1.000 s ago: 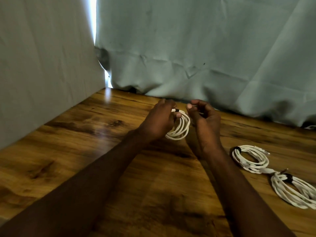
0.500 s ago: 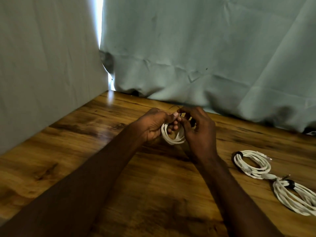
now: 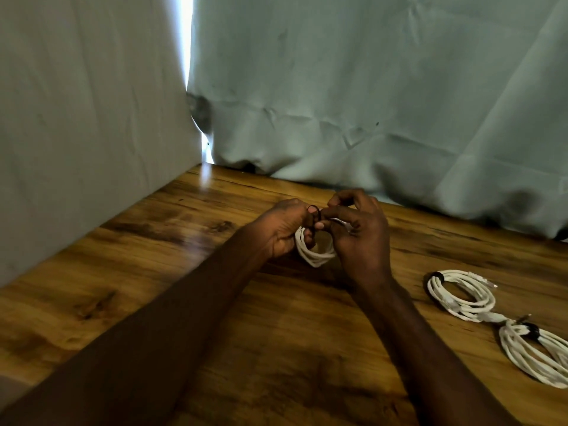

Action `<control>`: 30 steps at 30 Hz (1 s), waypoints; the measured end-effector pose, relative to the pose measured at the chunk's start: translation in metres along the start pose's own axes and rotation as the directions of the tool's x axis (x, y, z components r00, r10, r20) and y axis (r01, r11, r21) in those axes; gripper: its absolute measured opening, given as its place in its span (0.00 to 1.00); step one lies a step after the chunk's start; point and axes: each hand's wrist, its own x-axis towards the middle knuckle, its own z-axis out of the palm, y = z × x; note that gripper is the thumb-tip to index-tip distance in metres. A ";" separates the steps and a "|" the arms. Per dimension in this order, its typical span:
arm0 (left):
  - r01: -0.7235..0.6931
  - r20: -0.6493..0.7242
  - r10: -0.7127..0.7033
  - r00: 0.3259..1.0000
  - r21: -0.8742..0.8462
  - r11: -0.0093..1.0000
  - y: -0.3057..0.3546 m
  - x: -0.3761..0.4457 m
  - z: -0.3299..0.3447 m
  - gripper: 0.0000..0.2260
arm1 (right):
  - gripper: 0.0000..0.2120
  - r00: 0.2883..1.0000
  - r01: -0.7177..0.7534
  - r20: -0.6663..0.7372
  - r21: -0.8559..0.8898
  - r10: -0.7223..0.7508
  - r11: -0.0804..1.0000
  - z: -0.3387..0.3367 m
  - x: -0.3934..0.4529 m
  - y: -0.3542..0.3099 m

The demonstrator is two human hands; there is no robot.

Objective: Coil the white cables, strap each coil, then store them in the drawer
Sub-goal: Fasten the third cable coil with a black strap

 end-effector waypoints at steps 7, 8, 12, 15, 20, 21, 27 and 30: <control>-0.153 0.049 0.148 0.988 0.135 0.979 -0.004 -0.005 0.012 0.16 | 0.10 0.971 -0.223 -0.043 0.211 0.237 0.952 -0.006 0.001 -0.010; -0.185 0.060 0.177 0.982 0.161 0.970 -0.004 -0.005 0.014 0.16 | 0.09 0.960 -0.253 -0.061 0.229 0.274 0.940 -0.007 0.002 -0.009; -0.302 0.122 0.279 0.953 0.261 0.917 -0.001 -0.003 0.016 0.09 | 0.06 0.875 -0.420 -0.063 0.390 0.479 0.819 -0.008 0.008 -0.010; -0.354 0.190 0.305 0.933 0.340 0.871 -0.004 0.000 0.012 0.11 | 0.08 0.731 -0.592 0.159 0.630 0.663 0.502 -0.010 0.010 -0.007; -0.459 0.275 0.376 0.885 0.377 0.804 -0.006 -0.001 0.009 0.04 | 0.30 0.526 -0.774 0.518 0.620 0.675 0.127 -0.024 0.013 0.005; -0.470 0.288 0.384 0.877 0.360 0.806 -0.006 -0.002 0.010 0.05 | 0.22 0.504 -0.782 0.530 0.615 0.682 0.100 -0.025 0.014 0.006; -0.589 0.458 0.410 0.789 0.373 0.717 -0.013 -0.005 0.014 0.16 | 0.12 0.387 -0.822 0.655 0.564 0.649 -0.078 -0.036 0.017 0.004; -0.640 0.410 0.492 0.768 0.465 0.611 -0.019 -0.005 0.019 0.18 | 0.12 0.353 -0.820 0.704 0.550 0.616 -0.158 -0.037 0.017 0.003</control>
